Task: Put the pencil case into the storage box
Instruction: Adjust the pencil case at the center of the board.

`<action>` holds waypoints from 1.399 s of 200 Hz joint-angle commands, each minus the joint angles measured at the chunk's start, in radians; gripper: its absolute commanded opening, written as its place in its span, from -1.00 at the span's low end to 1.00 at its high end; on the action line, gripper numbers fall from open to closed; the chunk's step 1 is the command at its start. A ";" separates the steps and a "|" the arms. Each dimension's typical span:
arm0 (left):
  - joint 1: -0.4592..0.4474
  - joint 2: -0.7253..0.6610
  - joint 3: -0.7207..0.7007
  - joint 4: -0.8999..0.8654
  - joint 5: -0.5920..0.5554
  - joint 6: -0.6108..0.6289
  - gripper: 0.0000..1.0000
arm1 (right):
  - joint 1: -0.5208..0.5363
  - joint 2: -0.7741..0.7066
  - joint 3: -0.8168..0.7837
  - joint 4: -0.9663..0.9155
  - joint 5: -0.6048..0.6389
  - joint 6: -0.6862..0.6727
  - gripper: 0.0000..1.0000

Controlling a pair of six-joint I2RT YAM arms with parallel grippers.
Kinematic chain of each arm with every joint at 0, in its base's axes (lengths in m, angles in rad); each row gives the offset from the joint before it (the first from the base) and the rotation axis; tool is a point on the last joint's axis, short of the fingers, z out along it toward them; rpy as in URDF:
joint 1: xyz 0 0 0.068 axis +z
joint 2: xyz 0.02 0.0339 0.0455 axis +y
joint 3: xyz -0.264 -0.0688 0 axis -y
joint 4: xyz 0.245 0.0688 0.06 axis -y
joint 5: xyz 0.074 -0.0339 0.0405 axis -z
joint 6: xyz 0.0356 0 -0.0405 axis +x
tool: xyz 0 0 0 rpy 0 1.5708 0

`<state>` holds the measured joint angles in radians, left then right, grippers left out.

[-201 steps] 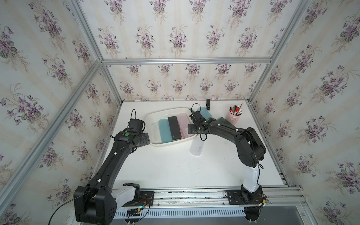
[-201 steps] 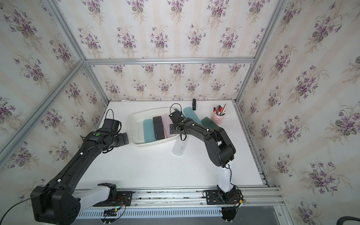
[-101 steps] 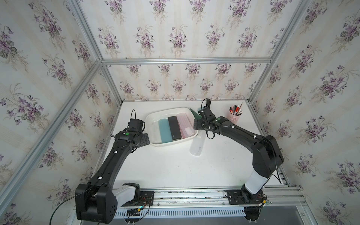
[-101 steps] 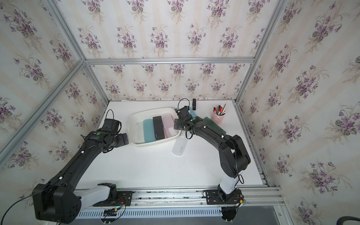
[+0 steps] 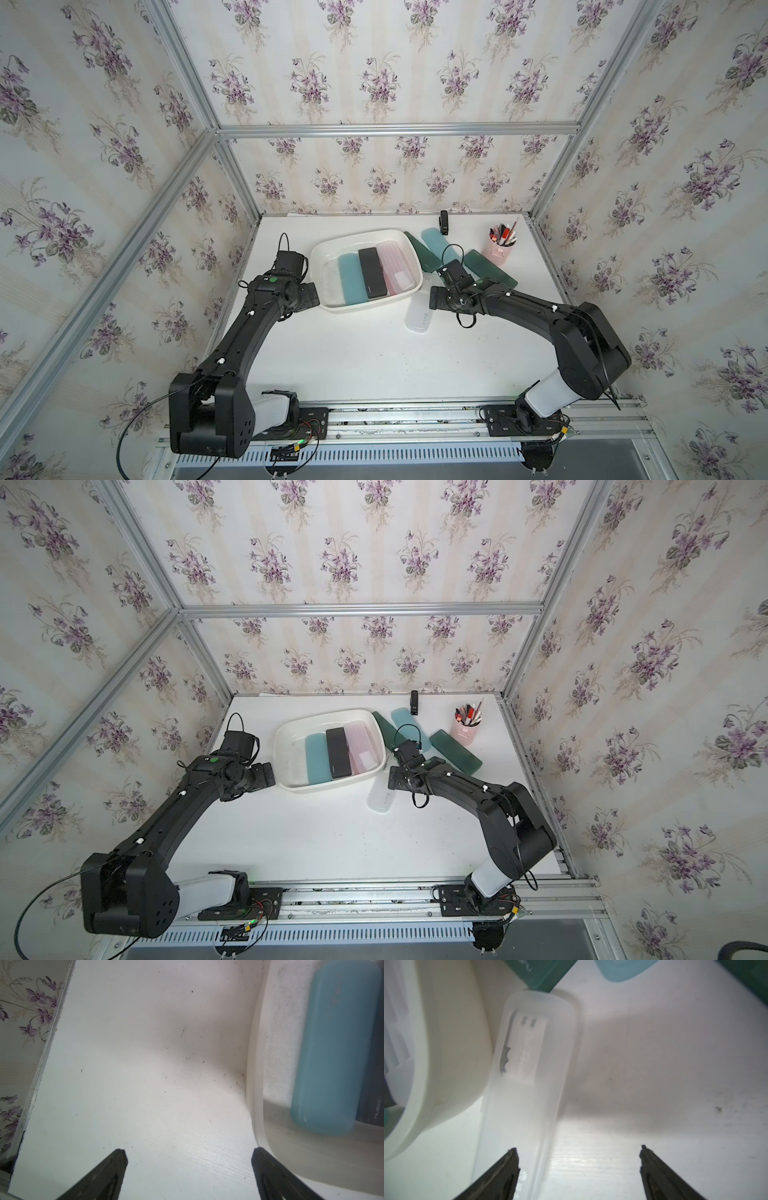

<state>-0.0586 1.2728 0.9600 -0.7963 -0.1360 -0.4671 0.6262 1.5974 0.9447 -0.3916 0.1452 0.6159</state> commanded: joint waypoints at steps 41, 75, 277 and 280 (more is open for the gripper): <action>0.008 0.012 -0.028 0.046 0.031 0.024 0.97 | 0.153 0.089 0.019 0.090 0.082 0.207 0.99; 0.009 0.003 -0.028 0.051 0.045 0.031 0.98 | 0.192 0.208 0.088 0.050 0.152 0.242 0.99; -0.296 -0.150 0.034 -0.042 0.088 -0.285 0.97 | 0.070 -0.307 -0.222 0.016 0.142 -0.174 0.99; -0.316 -0.147 0.036 -0.038 0.084 -0.308 0.98 | 0.061 -0.314 -0.223 0.020 0.130 -0.184 0.99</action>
<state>-0.2718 1.1309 0.9775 -0.8028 -0.0212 -0.5880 0.7246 1.3437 0.7235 -0.3576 0.3130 0.5446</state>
